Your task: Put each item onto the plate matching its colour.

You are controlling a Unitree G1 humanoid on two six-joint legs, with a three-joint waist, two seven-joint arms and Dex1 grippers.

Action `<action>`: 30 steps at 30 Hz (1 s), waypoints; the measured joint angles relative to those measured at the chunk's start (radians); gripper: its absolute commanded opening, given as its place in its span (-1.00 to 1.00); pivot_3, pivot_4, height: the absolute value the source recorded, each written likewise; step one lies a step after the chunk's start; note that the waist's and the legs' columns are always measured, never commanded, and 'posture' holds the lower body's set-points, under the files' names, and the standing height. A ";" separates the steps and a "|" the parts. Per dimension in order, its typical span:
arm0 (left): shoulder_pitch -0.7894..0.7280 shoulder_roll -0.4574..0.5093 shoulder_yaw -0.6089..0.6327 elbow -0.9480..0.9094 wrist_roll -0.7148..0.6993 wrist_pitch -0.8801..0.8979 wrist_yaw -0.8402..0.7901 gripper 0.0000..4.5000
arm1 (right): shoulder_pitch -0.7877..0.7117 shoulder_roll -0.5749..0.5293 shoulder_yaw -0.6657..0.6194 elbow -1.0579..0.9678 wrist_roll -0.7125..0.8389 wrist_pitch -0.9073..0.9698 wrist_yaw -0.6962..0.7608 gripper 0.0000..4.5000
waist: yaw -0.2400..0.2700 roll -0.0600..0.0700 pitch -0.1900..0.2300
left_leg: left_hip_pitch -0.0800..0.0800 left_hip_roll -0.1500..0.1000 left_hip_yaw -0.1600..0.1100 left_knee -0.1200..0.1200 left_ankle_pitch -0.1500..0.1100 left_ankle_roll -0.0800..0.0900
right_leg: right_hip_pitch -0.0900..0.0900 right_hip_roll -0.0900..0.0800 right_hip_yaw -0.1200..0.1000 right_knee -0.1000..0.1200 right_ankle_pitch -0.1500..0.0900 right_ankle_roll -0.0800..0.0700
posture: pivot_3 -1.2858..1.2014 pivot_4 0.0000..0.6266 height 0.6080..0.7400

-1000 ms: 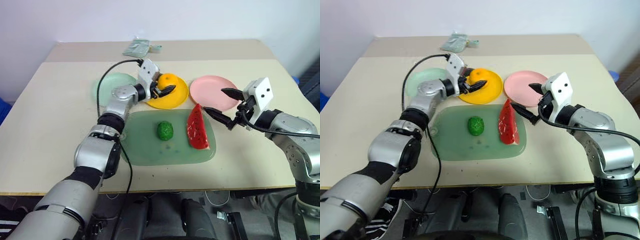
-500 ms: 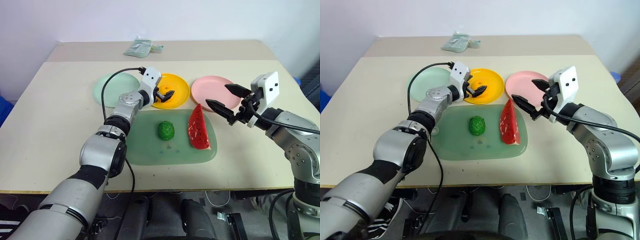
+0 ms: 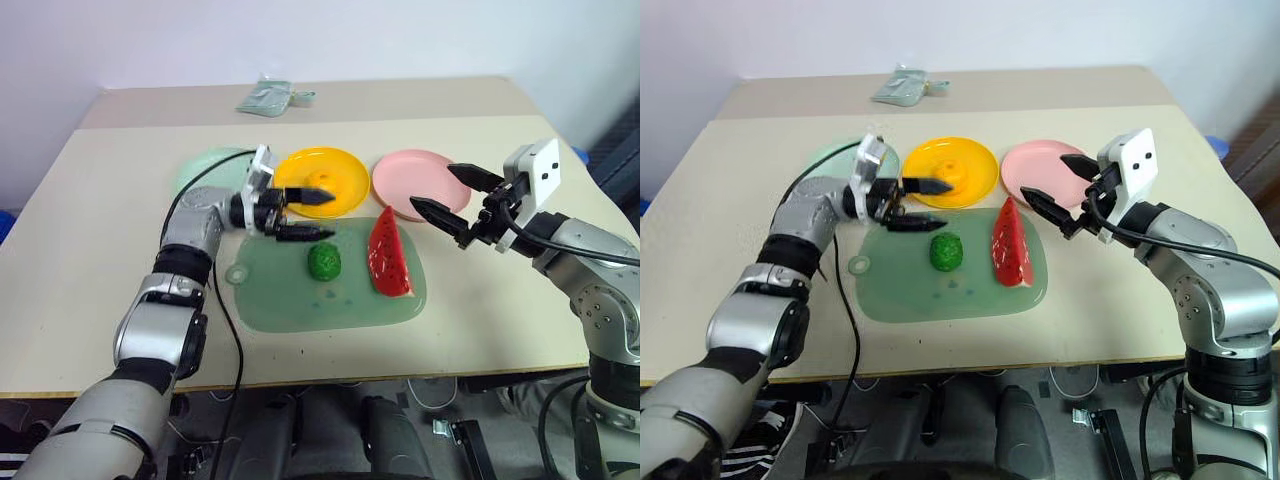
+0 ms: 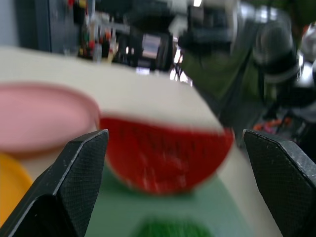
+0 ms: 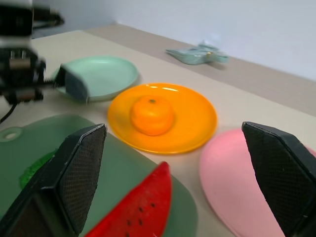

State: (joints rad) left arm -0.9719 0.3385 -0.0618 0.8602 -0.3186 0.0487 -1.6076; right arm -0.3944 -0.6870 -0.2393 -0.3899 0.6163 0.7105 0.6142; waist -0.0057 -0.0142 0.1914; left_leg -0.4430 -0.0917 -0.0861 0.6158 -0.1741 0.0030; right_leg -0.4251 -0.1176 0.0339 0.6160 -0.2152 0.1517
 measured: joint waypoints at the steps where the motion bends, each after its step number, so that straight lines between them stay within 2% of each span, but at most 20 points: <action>1: 0.005 -0.001 -0.002 0.000 0.014 -0.036 0.000 0.98 | 0.000 0.000 0.000 0.000 0.000 0.000 0.004 1.00 | 0.004 0.000 0.000 | 0.000 0.000 0.000 0.000 0.000 0.000 | 0.000 0.000 0.000 -0.001 0.000 0.000 | 0.03 -0.52 1.00; 9: 0.044 -0.030 -0.042 -0.006 0.091 -0.169 0.022 0.98 | 0.000 -0.002 0.000 0.000 0.000 0.001 0.016 1.00 | 0.016 0.000 0.000 | 0.000 0.000 0.001 0.000 0.000 0.000 | 0.000 0.000 0.000 -0.001 0.000 -0.001 | 0.03 -0.52 1.00; 14: 0.059 -0.046 -0.080 0.025 0.166 -0.235 0.106 0.98 | 0.000 -0.005 -0.001 -0.003 0.001 0.003 0.017 1.00 | 0.016 0.000 0.000 | 0.000 0.000 0.001 0.000 0.000 0.000 | 0.000 0.000 0.000 -0.001 0.001 -0.001 | 0.03 -0.52 1.00; 15: 0.059 -0.048 -0.081 0.028 0.173 -0.241 0.119 0.76 | 0.000 -0.006 -0.002 -0.003 0.001 0.003 0.017 1.00 | 0.016 0.000 0.000 | 0.000 0.000 0.001 0.000 0.000 0.000 | 0.000 0.000 0.000 -0.001 0.001 -0.001 | 0.03 -0.52 1.00; 16: 0.060 -0.051 -0.081 0.029 0.178 -0.250 0.133 0.64 | 0.000 -0.007 -0.003 -0.005 0.002 0.003 0.017 1.00 | 0.016 0.000 0.000 | 0.000 0.000 0.001 0.000 0.000 0.000 | 0.000 0.000 0.000 -0.001 0.001 -0.001 | 0.03 -0.52 1.00; 19: 0.060 -0.072 -0.077 0.036 0.181 -0.277 0.192 -0.02 | 0.000 -0.009 -0.006 -0.011 0.009 0.004 0.017 1.00 | 0.018 0.000 0.000 | 0.000 0.000 0.001 0.000 0.000 0.000 | 0.000 -0.001 0.000 -0.001 0.001 -0.001 | 0.03 -0.52 1.00; 20: 0.060 -0.072 -0.077 0.039 0.183 -0.286 0.203 -0.17 | 0.001 -0.010 -0.006 -0.014 0.010 0.004 0.017 1.00 | 0.017 0.000 0.000 | 0.000 0.000 0.001 0.000 0.000 0.000 | 0.000 -0.001 0.000 -0.001 0.001 -0.001 | 0.03 -0.52 1.00; 25: 0.057 -0.068 -0.058 0.044 0.183 -0.326 0.245 -0.17 | 0.001 -0.020 -0.006 -0.016 0.012 0.003 0.017 1.00 | 0.017 0.000 0.000 | 0.000 0.000 0.001 0.000 0.000 0.000 | 0.000 0.000 0.000 -0.001 0.001 -0.001 | 0.03 -0.52 1.00; 30: -0.014 -0.053 0.127 0.043 0.014 -0.131 0.301 -0.17 | 0.001 -0.022 -0.006 -0.016 0.013 0.002 0.020 1.00 | 0.015 -0.001 0.000 | 0.000 0.000 0.000 0.001 0.000 0.000 | 0.000 0.000 0.000 0.000 0.001 0.000 | 0.03 -0.52 1.00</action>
State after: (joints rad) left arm -0.9858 0.2859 0.0656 0.9028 -0.3048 -0.0820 -1.3065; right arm -0.3936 -0.7086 -0.2449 -0.4057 0.6289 0.7127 0.6340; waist 0.0095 -0.0149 0.1916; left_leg -0.4431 -0.0915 -0.0858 0.6165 -0.1741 0.0031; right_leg -0.4255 -0.1178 0.0339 0.6161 -0.2146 0.1513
